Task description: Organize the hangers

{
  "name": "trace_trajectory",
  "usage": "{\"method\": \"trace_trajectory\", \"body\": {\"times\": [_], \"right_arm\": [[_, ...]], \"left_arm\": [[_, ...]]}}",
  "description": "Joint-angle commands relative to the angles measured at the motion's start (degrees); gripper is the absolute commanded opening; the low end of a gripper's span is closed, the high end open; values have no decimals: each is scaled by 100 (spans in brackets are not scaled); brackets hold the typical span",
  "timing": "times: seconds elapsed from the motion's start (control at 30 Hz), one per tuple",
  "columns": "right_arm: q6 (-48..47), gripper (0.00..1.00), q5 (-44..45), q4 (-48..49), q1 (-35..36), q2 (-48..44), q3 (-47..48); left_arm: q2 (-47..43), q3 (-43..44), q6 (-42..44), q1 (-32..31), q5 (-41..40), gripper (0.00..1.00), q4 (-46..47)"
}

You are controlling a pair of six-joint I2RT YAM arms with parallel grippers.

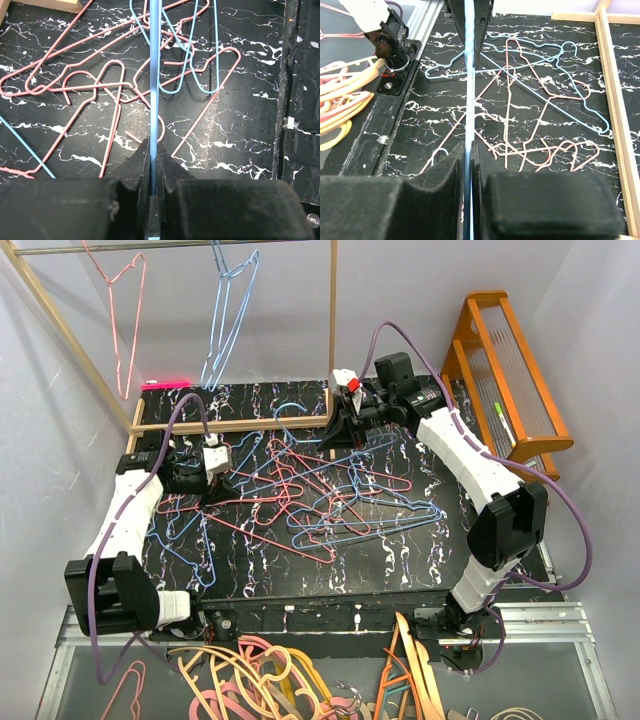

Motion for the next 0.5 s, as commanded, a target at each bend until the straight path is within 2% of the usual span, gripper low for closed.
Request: {"method": "trace_trajectory", "body": {"times": [0.0, 0.07, 0.1, 0.27, 0.33, 0.47], "right_arm": [[238, 28, -158, 407, -15, -4, 214], [409, 69, 115, 578, -8, -53, 196], [552, 96, 294, 717, -9, -89, 185], [911, 98, 1511, 1289, -63, -218, 179], [1149, 98, 1872, 1797, -135, -326, -14], [1433, 98, 2493, 2883, -301, -475, -343]], "left_arm": [[366, 754, 1163, 38, 582, 0, -1413], [416, 989, 1363, 115, 463, 0, -1988], [345, 1018, 1496, 205, 395, 0, -2235], [-684, 685, 1391, 788, -357, 0, -3021], [-1209, 524, 782, 963, -825, 0, -2927], [-2162, 292, -1116, 1066, -1881, 0, -2099]]}}
